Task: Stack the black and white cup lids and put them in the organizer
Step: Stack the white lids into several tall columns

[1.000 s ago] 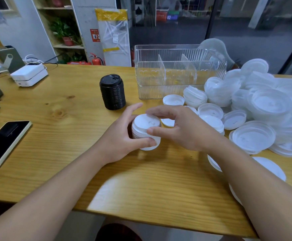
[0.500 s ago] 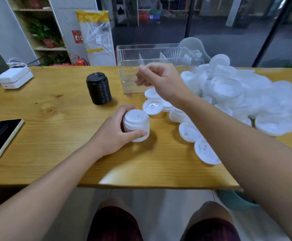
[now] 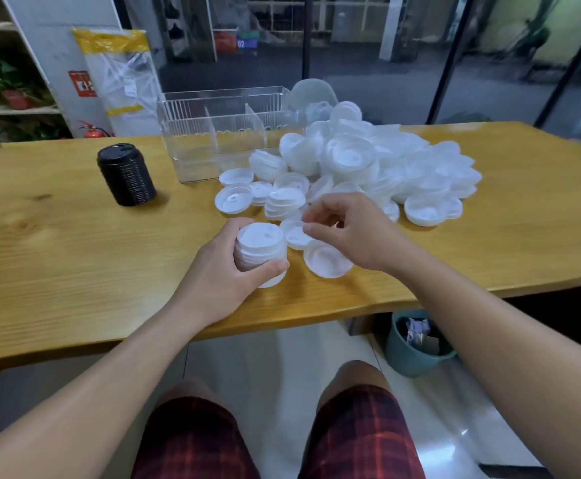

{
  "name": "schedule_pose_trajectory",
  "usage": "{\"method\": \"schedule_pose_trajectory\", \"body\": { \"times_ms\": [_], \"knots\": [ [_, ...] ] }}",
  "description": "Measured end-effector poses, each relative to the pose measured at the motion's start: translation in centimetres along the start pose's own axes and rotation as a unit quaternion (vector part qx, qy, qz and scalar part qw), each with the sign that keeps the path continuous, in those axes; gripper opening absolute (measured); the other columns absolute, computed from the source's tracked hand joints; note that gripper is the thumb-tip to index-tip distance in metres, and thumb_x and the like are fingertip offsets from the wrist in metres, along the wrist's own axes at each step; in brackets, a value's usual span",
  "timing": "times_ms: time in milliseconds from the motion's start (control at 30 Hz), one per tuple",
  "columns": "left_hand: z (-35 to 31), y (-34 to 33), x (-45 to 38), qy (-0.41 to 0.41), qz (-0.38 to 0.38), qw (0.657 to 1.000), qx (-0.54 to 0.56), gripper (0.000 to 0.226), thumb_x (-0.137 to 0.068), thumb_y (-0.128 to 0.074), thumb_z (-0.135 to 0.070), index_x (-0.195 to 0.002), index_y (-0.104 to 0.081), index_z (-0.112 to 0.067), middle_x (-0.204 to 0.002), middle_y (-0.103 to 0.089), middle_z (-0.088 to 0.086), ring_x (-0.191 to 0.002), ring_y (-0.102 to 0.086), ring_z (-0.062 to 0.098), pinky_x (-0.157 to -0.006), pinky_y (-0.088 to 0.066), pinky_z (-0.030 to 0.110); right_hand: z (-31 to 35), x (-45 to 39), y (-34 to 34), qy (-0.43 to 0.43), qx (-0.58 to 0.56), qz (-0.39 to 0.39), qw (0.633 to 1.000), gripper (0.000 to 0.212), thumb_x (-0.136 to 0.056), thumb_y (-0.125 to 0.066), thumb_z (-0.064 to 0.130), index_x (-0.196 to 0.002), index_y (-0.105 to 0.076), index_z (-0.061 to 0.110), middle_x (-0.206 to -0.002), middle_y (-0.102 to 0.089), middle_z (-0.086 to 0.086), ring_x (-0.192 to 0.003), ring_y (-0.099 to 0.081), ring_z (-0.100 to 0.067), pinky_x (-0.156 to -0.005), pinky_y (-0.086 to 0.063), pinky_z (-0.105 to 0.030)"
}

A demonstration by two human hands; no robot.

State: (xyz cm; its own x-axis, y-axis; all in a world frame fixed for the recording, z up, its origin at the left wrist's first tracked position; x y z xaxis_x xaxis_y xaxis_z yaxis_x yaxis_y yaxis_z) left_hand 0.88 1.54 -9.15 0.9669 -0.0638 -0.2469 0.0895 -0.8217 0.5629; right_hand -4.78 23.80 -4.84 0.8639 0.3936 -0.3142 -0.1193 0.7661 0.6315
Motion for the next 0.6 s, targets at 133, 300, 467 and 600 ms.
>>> {"method": "schedule_pose_trajectory", "body": {
  "times_ms": [133, 300, 467, 600],
  "knots": [
    [-0.9, -1.5, 0.6, 0.002, 0.005, 1.000, 0.010, 0.062, -0.085, -0.088, -0.059, -0.135, -0.055, -0.046, -0.121, -0.069, -0.028, -0.112, -0.065, -0.007, -0.087, -0.050, 0.018, -1.2, 3.3, 1.1, -0.021, 0.093, 0.021, 0.995, 0.038, -0.093, -0.063, -0.001, -0.113, -0.078, 0.028, -0.105, -0.069, 0.018, -0.093, -0.062, 0.007, -0.076, -0.044, -0.008],
    [-1.0, -1.8, 1.0, -0.003, -0.007, 1.000, 0.017, 0.062, -0.086, -0.088, -0.059, -0.137, -0.054, -0.046, -0.123, -0.069, -0.028, -0.115, -0.063, -0.008, -0.089, -0.049, 0.018, -3.4, 5.0, 1.5, 0.033, 0.250, 0.020, 0.967, 0.039, -0.089, -0.073, -0.003, -0.111, -0.081, 0.027, -0.143, -0.066, 0.012, -0.135, -0.044, -0.017, -0.115, -0.035, -0.037],
    [-0.8, -1.6, 1.3, -0.007, -0.003, 1.000, 0.017, 0.061, -0.087, -0.088, -0.057, -0.138, -0.055, -0.046, -0.126, -0.069, -0.026, -0.116, -0.064, -0.006, -0.089, -0.049, 0.018, -2.7, 5.3, 0.9, 0.079, 0.244, -0.010, 0.967, 0.013, -0.096, -0.078, 0.017, -0.097, -0.078, 0.030, -0.142, -0.065, 0.017, -0.133, -0.043, -0.013, -0.113, -0.026, -0.034],
    [-0.6, -0.8, 1.4, -0.003, 0.000, 1.000, 0.018, 0.063, -0.087, -0.088, -0.057, -0.139, -0.055, -0.046, -0.127, -0.070, -0.026, -0.117, -0.064, -0.006, -0.090, -0.049, 0.018, -1.5, 5.2, 1.6, 0.003, 0.028, -0.015, 0.999, 0.005, -0.105, -0.071, 0.027, -0.104, -0.072, 0.031, -0.112, -0.076, 0.016, -0.112, -0.067, -0.007, -0.098, -0.049, -0.031]
  ]
}}
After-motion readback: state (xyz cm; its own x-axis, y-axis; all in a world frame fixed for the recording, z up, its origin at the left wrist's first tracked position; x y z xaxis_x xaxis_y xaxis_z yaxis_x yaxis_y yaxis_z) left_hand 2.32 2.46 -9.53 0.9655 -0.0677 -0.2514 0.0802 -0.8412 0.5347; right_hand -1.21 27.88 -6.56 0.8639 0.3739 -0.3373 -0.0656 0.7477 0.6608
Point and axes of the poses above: each hand's wrist, its own x-axis away from the middle knuckle, its own y-axis out of the back of the hand, z = x × y, the point moved 7 cm from there along -x, towards the middle knuckle
